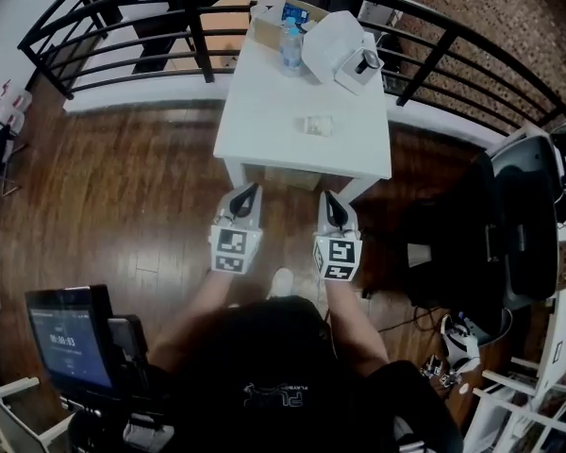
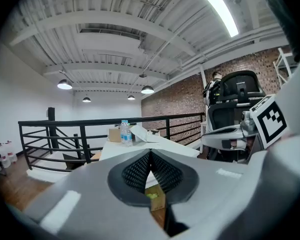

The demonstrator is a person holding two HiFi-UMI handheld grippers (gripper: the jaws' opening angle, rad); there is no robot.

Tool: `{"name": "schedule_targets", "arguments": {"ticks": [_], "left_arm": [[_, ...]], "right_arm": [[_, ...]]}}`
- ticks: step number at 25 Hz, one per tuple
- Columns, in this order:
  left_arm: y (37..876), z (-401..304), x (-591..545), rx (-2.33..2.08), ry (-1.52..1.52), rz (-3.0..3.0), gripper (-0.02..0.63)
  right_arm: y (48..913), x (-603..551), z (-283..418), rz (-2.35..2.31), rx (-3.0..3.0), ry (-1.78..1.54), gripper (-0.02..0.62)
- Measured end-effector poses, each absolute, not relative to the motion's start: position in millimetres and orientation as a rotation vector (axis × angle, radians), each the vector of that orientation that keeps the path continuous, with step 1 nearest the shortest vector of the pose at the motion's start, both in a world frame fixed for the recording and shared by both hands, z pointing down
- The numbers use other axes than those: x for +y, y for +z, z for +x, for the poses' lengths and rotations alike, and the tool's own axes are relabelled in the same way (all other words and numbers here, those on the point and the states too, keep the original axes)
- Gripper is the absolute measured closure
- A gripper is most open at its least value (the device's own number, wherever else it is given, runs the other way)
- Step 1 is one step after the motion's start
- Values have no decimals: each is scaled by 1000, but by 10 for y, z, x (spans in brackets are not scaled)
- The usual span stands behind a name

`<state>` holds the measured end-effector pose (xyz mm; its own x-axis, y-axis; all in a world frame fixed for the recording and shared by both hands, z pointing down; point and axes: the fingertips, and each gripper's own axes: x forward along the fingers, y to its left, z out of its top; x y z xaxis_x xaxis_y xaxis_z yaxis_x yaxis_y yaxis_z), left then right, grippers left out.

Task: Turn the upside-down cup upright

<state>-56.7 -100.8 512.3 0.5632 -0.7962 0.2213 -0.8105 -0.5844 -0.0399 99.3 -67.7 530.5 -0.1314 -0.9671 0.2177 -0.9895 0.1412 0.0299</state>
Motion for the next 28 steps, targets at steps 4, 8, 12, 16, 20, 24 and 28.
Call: {"name": "schedule_targets", "arguments": {"ticks": [4,8,12,16,20,24,28], "left_arm": [[5162,-380,-1161,-1406,363,2719,607],[5199,-220,-1281,-1424,383,2718,607],[5231,-138,-1354,-1433,401,2706,607],[5251,-96,-1475,-1442,398,2689,607],[5233,-136,-1631,-1475,376,2667,607],[5242,-190,-1889,-1498,358,2645,607],[5332,-139,-2210,-1474,353,2642,607]], "right_arm": [[5386,-788,1158,1921,-2234,204,581],[5438,-915,1291,1890,-2249,209,581],[5469,-1013,1378,1870,-2257,218,581],[5484,-1139,1416,1856,-2268,228,581],[5488,-1283,1448,1840,-2258,199,581],[5517,-1502,1578,1857,-2227,206,581],[5561,-1755,1644,1876,-2206,230,581]]}}
